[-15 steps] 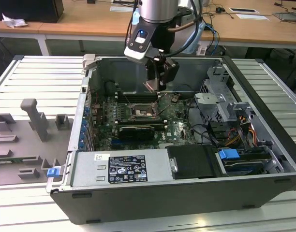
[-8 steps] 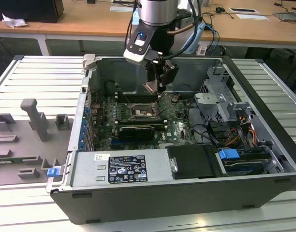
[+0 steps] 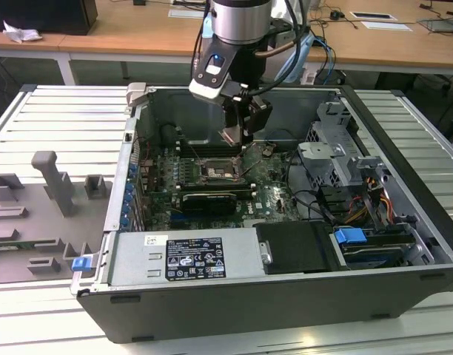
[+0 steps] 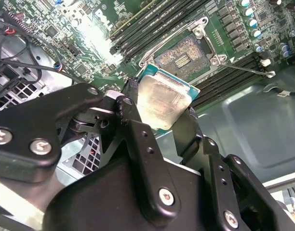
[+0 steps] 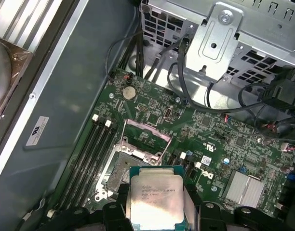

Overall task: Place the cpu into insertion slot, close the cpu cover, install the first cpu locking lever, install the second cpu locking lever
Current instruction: 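Place the cpu into insertion slot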

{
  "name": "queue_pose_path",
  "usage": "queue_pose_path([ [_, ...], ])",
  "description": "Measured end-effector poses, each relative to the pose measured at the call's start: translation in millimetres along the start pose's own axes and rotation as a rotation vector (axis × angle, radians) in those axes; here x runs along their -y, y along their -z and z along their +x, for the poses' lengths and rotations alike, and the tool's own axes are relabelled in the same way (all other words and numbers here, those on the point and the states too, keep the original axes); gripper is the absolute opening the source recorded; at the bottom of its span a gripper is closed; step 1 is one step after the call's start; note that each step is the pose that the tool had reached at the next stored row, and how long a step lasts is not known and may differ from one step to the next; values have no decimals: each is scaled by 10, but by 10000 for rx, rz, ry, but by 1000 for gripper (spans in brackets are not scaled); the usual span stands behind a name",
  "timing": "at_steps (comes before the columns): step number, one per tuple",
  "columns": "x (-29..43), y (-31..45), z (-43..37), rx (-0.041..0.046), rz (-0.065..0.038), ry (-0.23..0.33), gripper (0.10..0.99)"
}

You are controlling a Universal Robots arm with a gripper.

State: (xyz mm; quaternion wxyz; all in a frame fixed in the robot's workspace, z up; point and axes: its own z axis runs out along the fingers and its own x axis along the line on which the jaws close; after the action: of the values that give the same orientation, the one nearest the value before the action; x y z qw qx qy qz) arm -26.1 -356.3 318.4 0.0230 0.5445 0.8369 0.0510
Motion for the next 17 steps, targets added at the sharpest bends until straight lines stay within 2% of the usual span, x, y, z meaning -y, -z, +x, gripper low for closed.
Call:
queue_pose_path([
  [17,12,-101,-1,9,-2,-84,529],
])
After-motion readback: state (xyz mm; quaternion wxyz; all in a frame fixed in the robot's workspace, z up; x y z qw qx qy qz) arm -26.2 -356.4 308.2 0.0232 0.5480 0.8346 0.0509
